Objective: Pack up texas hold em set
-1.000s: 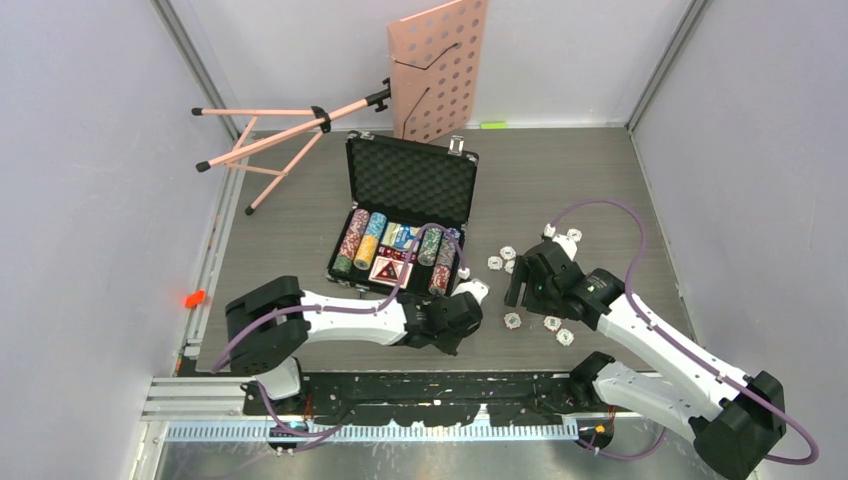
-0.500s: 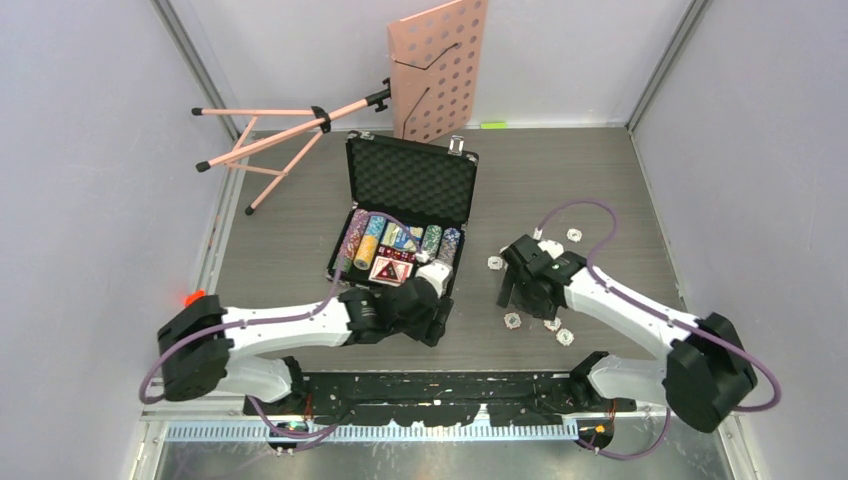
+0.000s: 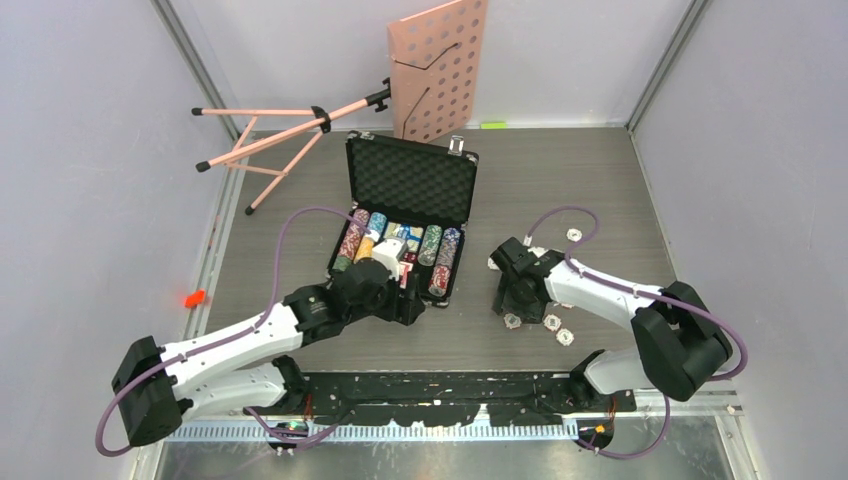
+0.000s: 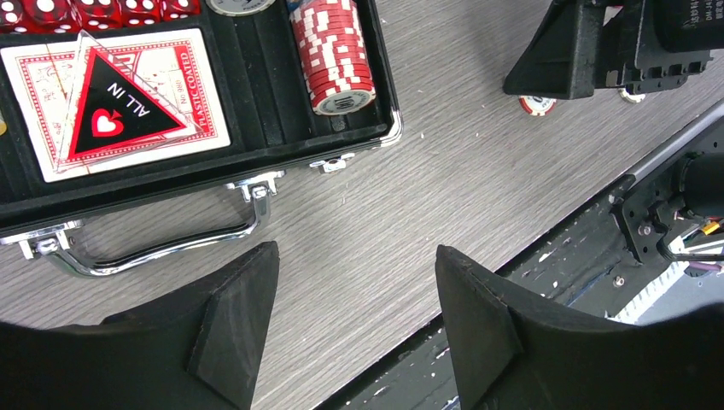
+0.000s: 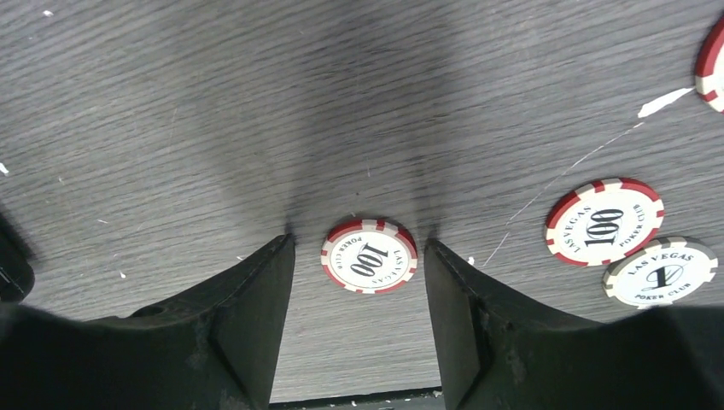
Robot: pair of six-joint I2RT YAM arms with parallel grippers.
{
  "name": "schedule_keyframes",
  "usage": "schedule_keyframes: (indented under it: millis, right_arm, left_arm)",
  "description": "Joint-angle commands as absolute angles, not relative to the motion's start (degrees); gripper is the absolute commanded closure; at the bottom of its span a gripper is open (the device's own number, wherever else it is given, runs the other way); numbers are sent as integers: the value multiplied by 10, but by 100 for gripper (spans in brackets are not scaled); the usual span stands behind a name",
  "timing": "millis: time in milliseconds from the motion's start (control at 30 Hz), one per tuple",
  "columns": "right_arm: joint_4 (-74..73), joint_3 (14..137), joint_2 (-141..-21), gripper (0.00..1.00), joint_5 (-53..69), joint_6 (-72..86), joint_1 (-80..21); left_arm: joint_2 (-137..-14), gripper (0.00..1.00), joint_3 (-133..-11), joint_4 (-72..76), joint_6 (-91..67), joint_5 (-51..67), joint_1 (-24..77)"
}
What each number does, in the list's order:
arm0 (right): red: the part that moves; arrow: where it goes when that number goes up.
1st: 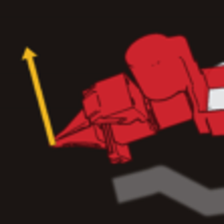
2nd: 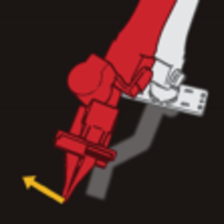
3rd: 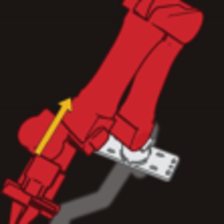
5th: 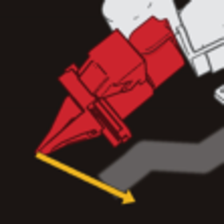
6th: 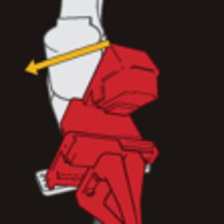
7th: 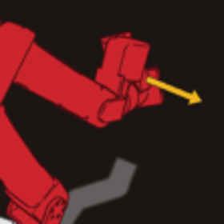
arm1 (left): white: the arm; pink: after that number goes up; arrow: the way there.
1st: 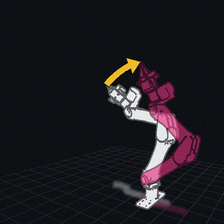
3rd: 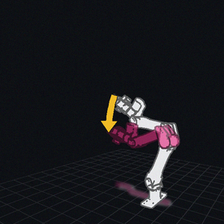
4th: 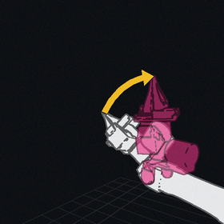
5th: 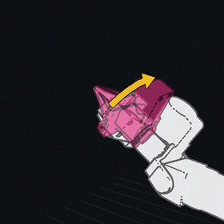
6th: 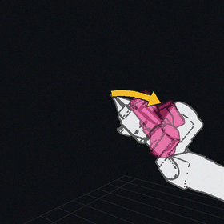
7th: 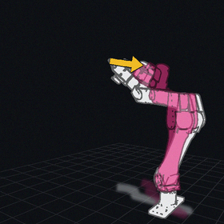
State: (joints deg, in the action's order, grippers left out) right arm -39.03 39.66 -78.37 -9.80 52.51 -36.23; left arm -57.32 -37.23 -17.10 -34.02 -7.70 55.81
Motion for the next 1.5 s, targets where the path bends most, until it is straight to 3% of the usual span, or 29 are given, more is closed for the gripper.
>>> schedule_keyframes:
  millis: [0, 333, 467, 867, 1033, 1467]
  right_arm:
    - [-376, 371, -793, 39, -88, 552, -365]
    - [-386, 358, -758, 52, -68, 564, -365]
    - [-419, 384, -735, 52, -76, 561, -365]
    - [-468, 418, -709, 48, -85, 571, -364]
    - [-468, 411, -713, 30, -79, 576, -365]
    - [-441, 391, -777, 37, -93, 611, -366]
  left_arm:
    - [-564, 30, -371, -177, -335, -54, 547]
    - [-579, 30, -374, -160, -335, -19, 541]
    - [-591, 30, -377, -149, -342, -3, 540]
    - [-596, 27, -376, -132, -358, 18, 540]
    - [-599, 25, -376, -134, -359, 21, 540]
    - [-603, 24, -370, -132, -358, 22, 540]
